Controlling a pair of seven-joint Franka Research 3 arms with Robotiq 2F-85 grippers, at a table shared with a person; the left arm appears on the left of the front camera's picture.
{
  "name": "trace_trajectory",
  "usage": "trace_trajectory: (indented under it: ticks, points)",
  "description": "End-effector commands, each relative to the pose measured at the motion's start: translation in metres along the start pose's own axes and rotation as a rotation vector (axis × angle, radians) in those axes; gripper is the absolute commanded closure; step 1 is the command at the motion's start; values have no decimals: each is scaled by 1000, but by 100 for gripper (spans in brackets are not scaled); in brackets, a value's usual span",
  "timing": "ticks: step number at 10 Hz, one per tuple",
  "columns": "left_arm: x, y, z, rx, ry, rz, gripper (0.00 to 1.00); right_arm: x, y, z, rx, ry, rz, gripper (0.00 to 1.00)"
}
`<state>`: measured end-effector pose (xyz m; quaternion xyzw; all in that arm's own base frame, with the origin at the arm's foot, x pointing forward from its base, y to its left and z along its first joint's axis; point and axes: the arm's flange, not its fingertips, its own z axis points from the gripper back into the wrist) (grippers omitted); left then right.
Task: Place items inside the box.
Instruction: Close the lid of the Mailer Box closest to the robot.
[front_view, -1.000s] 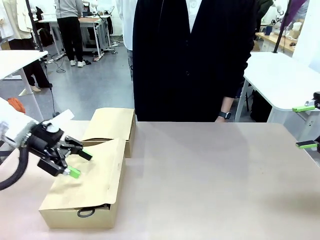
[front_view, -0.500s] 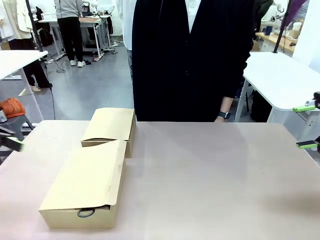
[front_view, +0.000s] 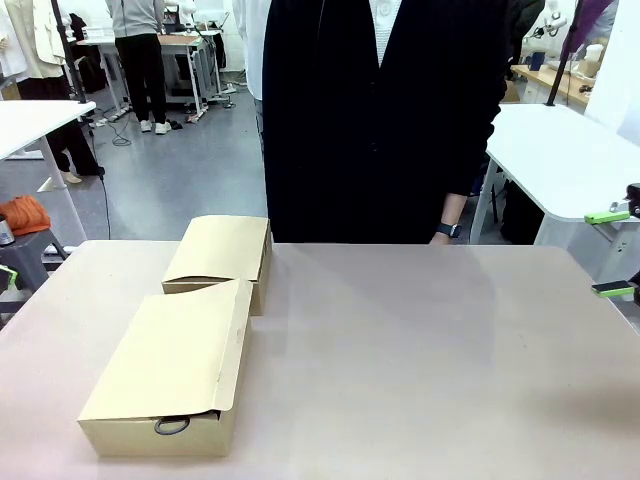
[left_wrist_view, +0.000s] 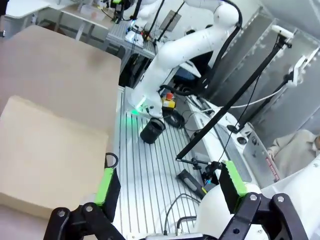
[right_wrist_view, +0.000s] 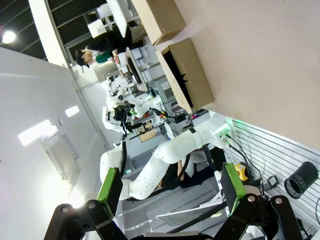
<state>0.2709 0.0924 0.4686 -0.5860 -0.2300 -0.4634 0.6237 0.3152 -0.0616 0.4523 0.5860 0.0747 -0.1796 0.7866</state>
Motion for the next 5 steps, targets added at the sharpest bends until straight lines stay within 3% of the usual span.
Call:
trace_trajectory:
  ticks: [1, 5]
  points:
    - [-6, -5, -5, 15, 12, -26, 0, 0, 2, 0, 25, 0, 19, 0]
    - [-6, -5, -5, 15, 12, -26, 0, 0, 2, 0, 25, 0, 19, 0]
